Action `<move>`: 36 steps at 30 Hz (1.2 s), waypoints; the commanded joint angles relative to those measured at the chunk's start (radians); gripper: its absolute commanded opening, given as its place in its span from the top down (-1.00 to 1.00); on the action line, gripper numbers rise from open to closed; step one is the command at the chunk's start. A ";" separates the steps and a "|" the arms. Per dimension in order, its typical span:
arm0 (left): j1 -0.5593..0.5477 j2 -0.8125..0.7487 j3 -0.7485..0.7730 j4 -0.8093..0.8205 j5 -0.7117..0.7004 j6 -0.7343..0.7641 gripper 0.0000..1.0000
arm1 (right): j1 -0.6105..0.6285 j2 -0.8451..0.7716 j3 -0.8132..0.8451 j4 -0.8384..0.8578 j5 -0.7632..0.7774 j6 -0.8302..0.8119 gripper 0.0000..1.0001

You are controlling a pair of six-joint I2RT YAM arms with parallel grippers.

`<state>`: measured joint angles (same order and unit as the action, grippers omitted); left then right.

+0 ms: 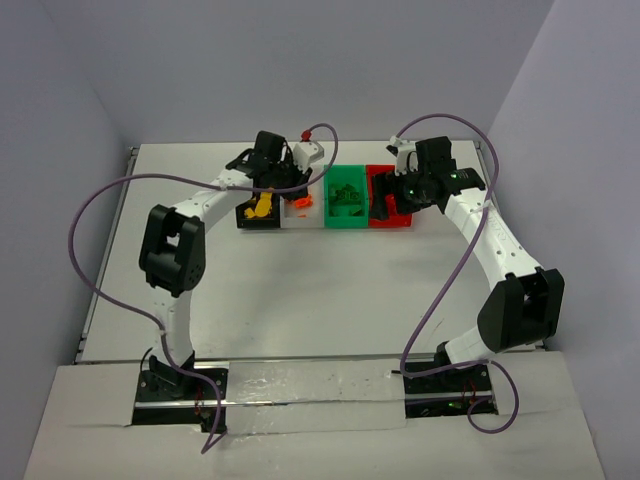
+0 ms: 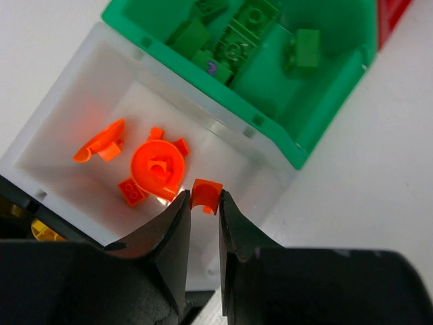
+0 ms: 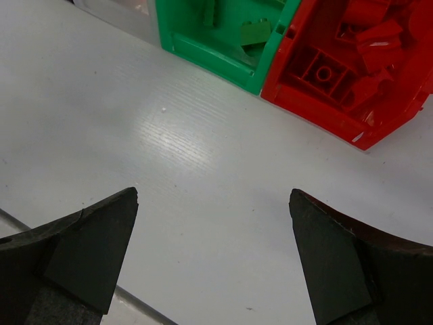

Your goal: Sort the legos into containers by color

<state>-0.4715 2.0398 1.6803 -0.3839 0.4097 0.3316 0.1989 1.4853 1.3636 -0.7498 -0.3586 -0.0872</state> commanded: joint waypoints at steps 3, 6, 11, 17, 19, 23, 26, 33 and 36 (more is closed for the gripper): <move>-0.016 0.084 0.157 0.054 -0.160 -0.107 0.52 | 0.005 -0.012 0.037 0.017 0.010 -0.003 -1.00; -0.018 0.109 0.195 0.021 -0.173 -0.095 0.14 | 0.006 -0.008 0.040 0.017 0.010 -0.002 -1.00; -0.016 0.112 0.233 0.002 -0.189 -0.082 -0.27 | 0.005 -0.013 0.047 0.014 0.014 -0.002 -1.00; 0.000 0.055 0.330 -0.113 -0.159 -0.104 -0.41 | 0.001 -0.051 0.050 0.021 0.051 -0.008 -1.00; 0.009 -0.017 0.323 -0.153 -0.137 -0.131 -0.45 | -0.004 -0.090 0.036 0.031 0.082 -0.012 -1.00; 0.032 -0.214 0.166 -0.202 -0.190 -0.248 -0.50 | -0.025 -0.172 -0.013 0.064 0.116 -0.019 -1.00; 0.074 -0.366 0.016 -0.249 -0.189 -0.322 -0.61 | -0.057 -0.226 -0.054 0.078 0.116 -0.019 -1.00; 0.233 -0.773 -0.416 -0.214 -0.182 -0.358 -0.98 | -0.108 -0.367 -0.176 0.118 0.151 0.030 -1.00; 0.255 -0.892 -0.519 -0.243 -0.277 -0.342 -0.98 | -0.108 -0.442 -0.241 0.152 0.183 0.073 -1.00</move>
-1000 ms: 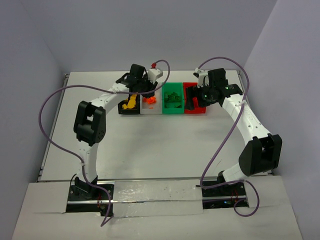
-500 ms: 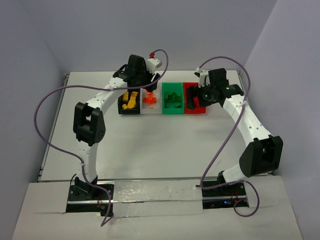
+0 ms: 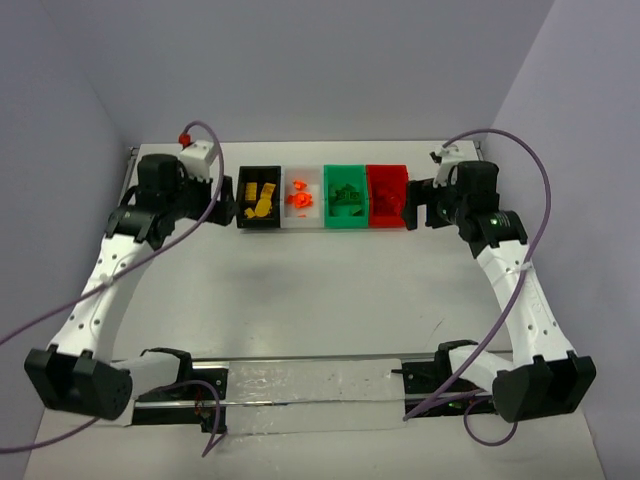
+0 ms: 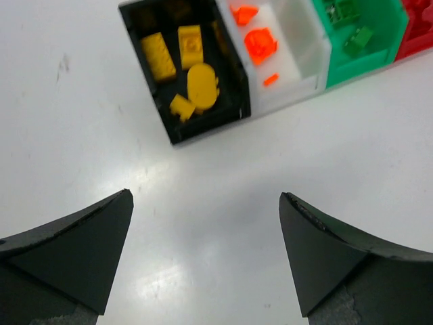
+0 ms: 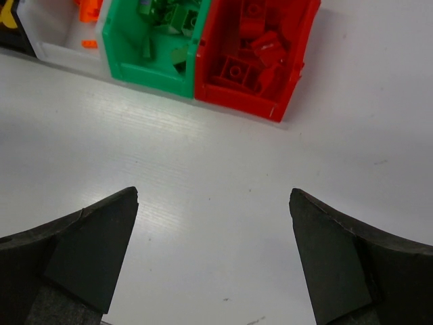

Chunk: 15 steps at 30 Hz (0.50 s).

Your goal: Sort the legos into containers by color

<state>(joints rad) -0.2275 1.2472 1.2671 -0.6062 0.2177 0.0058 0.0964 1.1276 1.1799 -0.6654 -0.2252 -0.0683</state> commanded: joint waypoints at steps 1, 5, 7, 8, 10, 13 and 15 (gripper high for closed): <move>0.018 -0.152 -0.146 -0.025 -0.119 -0.005 -0.98 | -0.006 -0.120 -0.092 0.082 0.065 0.062 -1.00; 0.064 -0.266 -0.264 -0.011 -0.172 0.002 -0.98 | -0.006 -0.197 -0.185 0.113 0.096 0.067 -1.00; 0.073 -0.307 -0.293 0.007 -0.164 -0.039 -0.98 | -0.006 -0.240 -0.221 0.125 0.114 0.067 -1.00; 0.076 -0.312 -0.308 0.010 -0.162 -0.050 -0.98 | -0.006 -0.265 -0.232 0.129 0.130 0.067 -1.00; 0.085 -0.313 -0.310 0.013 -0.158 -0.053 -0.98 | -0.006 -0.293 -0.253 0.132 0.151 0.086 -1.00; 0.089 -0.299 -0.291 0.006 -0.163 -0.053 -0.99 | -0.006 -0.323 -0.266 0.133 0.156 0.093 -1.00; 0.089 -0.290 -0.285 0.005 -0.155 -0.056 -0.98 | -0.007 -0.330 -0.272 0.133 0.158 0.094 -1.00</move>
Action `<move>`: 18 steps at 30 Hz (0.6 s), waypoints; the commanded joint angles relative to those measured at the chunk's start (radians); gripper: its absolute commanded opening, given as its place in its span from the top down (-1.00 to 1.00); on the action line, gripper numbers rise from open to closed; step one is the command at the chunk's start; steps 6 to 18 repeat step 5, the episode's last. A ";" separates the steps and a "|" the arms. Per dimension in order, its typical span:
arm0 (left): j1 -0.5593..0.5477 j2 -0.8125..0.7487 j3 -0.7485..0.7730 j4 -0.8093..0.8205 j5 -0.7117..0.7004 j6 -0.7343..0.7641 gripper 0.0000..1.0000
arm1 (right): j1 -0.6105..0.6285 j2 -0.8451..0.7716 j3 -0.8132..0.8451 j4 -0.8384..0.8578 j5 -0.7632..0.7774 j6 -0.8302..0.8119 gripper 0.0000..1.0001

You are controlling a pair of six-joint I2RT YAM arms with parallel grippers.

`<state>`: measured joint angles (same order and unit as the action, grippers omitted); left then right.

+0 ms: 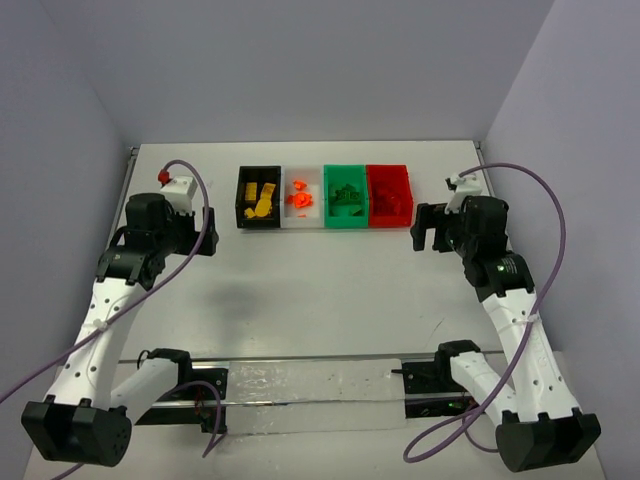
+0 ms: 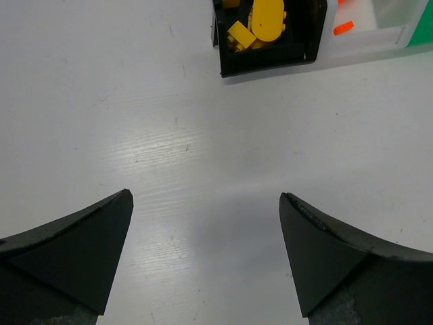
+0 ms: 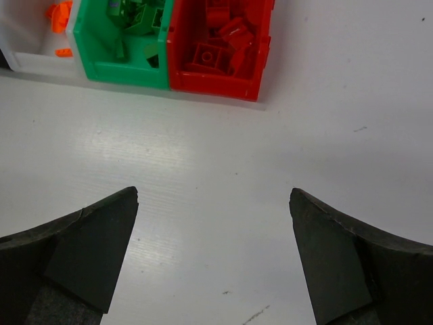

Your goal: Sort the legos into containers by color

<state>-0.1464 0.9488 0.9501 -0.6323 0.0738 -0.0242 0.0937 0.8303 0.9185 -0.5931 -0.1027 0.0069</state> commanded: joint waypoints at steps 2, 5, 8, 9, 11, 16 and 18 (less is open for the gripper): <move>0.008 0.013 0.036 0.037 -0.005 -0.026 -0.99 | -0.011 -0.039 -0.013 0.064 0.035 0.022 -0.99; 0.008 0.018 0.040 0.045 -0.011 -0.031 -0.99 | -0.025 -0.059 -0.030 0.069 0.030 0.026 -1.00; 0.008 0.018 0.040 0.045 -0.011 -0.031 -0.99 | -0.025 -0.059 -0.030 0.069 0.030 0.026 -1.00; 0.008 0.018 0.040 0.045 -0.011 -0.031 -0.99 | -0.025 -0.059 -0.030 0.069 0.030 0.026 -1.00; 0.008 0.018 0.040 0.045 -0.011 -0.031 -0.99 | -0.025 -0.059 -0.030 0.069 0.030 0.026 -1.00; 0.008 0.018 0.040 0.045 -0.011 -0.031 -0.99 | -0.025 -0.059 -0.030 0.069 0.030 0.026 -1.00; 0.008 0.018 0.040 0.045 -0.011 -0.031 -0.99 | -0.025 -0.059 -0.030 0.069 0.030 0.026 -1.00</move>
